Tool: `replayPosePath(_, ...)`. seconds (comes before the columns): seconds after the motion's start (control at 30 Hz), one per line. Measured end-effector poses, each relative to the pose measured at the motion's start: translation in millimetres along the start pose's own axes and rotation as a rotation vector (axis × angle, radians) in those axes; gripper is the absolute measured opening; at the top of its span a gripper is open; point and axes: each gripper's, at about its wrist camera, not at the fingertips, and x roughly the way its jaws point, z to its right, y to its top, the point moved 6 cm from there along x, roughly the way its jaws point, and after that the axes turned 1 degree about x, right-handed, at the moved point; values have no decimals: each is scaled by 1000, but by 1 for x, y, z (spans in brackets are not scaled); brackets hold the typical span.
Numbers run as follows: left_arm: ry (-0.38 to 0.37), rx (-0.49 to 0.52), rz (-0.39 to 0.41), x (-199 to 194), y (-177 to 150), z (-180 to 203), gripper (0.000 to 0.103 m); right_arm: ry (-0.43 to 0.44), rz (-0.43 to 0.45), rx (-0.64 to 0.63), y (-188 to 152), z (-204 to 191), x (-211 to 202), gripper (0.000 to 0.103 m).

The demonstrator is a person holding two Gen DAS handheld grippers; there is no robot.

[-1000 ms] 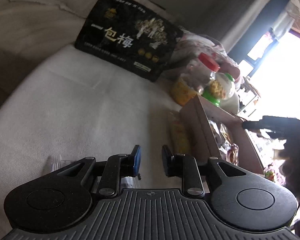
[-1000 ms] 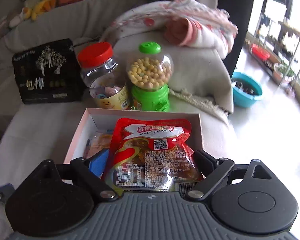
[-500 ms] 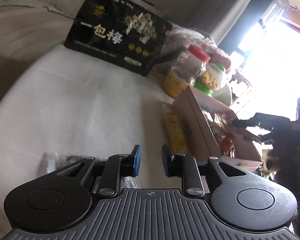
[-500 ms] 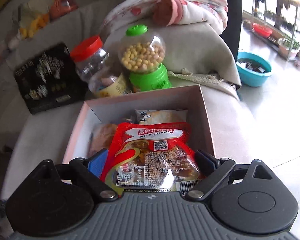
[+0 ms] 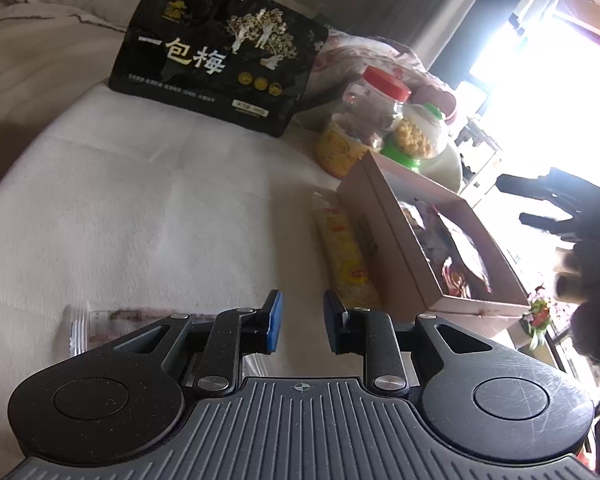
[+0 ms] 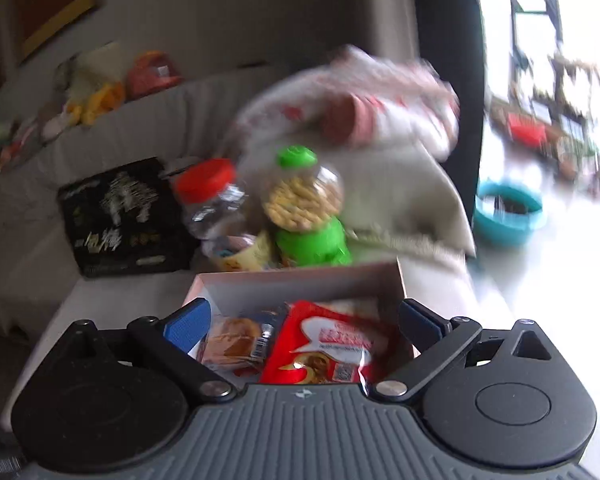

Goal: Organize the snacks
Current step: 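Open the right tool over the pink box to drop the red pouch, then grasp the clear strip packet with the left tool while the right tool reaches for the yellow stick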

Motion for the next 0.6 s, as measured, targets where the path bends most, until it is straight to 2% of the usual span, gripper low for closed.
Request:
replayPosePath(0.1,17,15,8,-2,0,2,26,17,-16,-151,7,-44,8,100)
replayPosePath(0.17,28,34,12,-6,0,2,26,33,-63,-264,10,-78,24,100)
replayPosePath(0.23,47,51,20,-12,-1,-1,26,13,-104,-399,11,-112,47,100)
replayPosePath(0.3,70,62,26,-18,0,-8,26,-42,-160,-576,4,-143,76,78)
replayPosePath(0.33,87,72,30,-21,2,-13,26,-72,-194,-660,-1,-155,93,50)
replayPosePath(0.37,106,83,39,-24,4,-19,26,-105,-234,-734,-7,-165,109,43)
replayPosePath(0.5,143,88,40,-28,18,-47,26,-211,-315,-933,-27,-189,164,43)
replayPosePath(0.6,138,83,13,-25,22,-63,26,-262,-368,-1025,-43,-193,185,43)
